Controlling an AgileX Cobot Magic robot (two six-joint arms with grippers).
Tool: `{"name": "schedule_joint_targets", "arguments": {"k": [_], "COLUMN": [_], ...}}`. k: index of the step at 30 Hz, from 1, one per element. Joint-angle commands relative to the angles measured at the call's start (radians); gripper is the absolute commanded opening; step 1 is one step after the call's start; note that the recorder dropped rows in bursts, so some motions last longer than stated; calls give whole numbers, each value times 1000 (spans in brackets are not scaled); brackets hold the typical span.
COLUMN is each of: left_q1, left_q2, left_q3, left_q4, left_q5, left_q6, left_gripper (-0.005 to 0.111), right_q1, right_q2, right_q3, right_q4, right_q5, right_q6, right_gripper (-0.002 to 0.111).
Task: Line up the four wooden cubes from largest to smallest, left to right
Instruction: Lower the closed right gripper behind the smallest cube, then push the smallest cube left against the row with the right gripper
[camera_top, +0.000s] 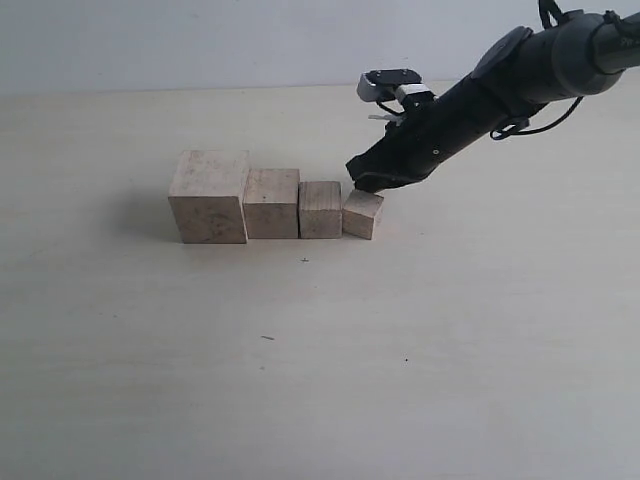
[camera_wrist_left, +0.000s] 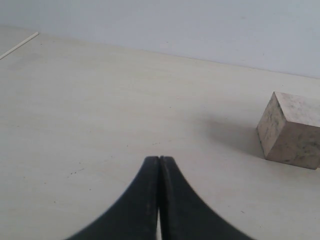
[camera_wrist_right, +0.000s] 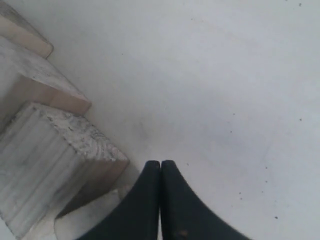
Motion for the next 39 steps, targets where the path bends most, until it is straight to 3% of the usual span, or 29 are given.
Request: {"name": "schedule_joint_targets", "arguments": {"k": [1,5,8,11,14,19,39], "left_q1": [-5,-5,-5,-5,-5,-5,-5], "left_q2": [-6,-6,-6,-6,-6,-6,-6], "left_q3": [2,2,2,2,2,2,2], "left_q4": [4,4,4,4,4,4,4], "left_q5": [-8,-8,-8,-8,-8,-8,-8], "left_q6": [0,0,0,0,0,0,0], "left_gripper": [0,0,0,0,0,0,0], "right_q1": [-3,-3,-3,-1,-1,-1,-1], "right_q2": [-53,-129,-207,-222,-199,-145,-53], "right_q3": [-5,-5,-5,-5,-5,-3,-3], "right_q4": [-4,-132,-428,-496,-482,-465,-348], "right_q5": [-11,-13,69,172,271,293,148], "right_q6": [-5,177,532,698,710,710,577], "right_gripper": [0,0,0,0,0,0,0]}}
